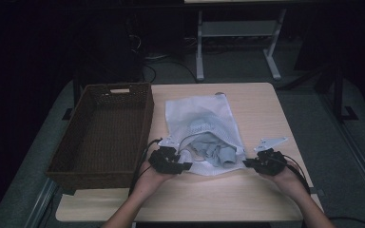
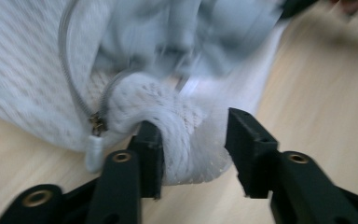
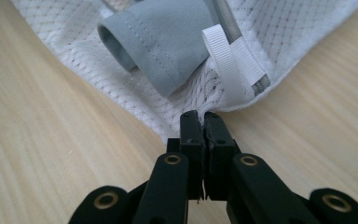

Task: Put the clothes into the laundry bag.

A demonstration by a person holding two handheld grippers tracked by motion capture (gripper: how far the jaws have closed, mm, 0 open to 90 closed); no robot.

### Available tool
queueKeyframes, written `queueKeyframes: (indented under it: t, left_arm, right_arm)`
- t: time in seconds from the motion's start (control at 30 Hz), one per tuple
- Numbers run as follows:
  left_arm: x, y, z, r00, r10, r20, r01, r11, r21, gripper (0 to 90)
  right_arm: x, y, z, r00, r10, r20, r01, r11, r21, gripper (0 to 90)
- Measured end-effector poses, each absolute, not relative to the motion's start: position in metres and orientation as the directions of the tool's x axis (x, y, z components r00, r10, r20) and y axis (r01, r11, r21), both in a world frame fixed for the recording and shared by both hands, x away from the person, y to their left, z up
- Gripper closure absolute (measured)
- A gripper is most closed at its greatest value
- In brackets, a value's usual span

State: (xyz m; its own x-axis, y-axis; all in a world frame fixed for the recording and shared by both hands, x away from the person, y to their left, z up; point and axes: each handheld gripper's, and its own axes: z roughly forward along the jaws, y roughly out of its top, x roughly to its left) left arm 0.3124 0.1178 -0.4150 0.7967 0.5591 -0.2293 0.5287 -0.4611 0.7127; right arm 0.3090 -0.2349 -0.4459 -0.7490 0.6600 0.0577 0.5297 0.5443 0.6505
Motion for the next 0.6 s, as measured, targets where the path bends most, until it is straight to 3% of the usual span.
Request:
queueKeyframes:
  t: [0.17,0.6]
  left_arm:
    - [0.302,0.110,-0.394,0.827,0.536,-0.169,0.467,-0.488,0.737,48.8]
    - [0.305,0.063,-0.372,0.892,0.436,-0.117,0.364,-0.542,0.757,46.2]
  right_arm:
    - [0.311,-0.235,-0.446,-0.747,0.662,0.066,0.537,0.541,0.647,87.3]
    - [0.311,-0.236,-0.445,-0.751,0.656,0.074,0.531,0.535,0.657,87.3]
